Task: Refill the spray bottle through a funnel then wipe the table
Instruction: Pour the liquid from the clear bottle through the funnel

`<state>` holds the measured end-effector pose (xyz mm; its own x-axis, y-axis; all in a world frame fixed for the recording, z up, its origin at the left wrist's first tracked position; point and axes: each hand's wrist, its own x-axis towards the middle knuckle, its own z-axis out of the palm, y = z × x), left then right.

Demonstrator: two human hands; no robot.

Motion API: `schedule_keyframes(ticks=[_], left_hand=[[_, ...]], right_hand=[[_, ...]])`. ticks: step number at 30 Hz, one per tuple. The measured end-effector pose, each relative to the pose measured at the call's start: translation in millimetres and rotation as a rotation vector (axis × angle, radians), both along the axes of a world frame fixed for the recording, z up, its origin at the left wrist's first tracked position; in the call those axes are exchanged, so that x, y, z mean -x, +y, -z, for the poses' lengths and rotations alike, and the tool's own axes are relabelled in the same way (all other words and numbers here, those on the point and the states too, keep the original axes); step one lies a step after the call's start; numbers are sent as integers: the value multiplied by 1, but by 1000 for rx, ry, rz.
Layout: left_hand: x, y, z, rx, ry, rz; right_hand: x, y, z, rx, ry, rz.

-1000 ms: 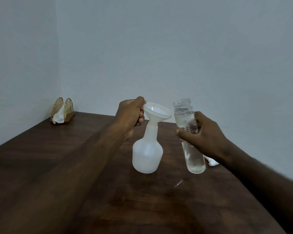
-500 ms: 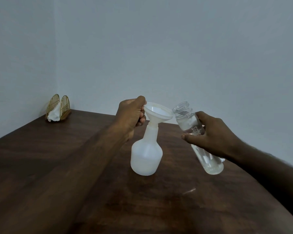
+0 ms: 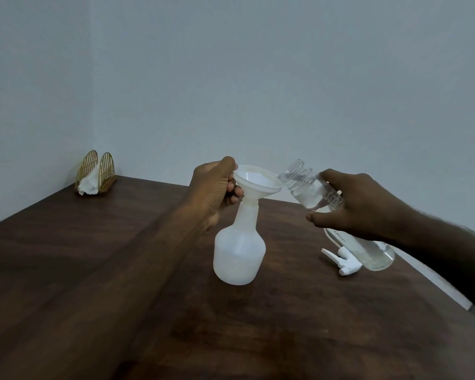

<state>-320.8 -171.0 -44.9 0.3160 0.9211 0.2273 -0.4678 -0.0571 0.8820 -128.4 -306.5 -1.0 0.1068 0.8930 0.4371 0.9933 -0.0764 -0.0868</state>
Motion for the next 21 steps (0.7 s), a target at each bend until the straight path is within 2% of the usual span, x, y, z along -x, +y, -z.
schedule_keyframes(ticks=[21], left_hand=[[1,0,0,8,-19,18]], right_hand=[[-2,3,-8,-24,-100,-29]])
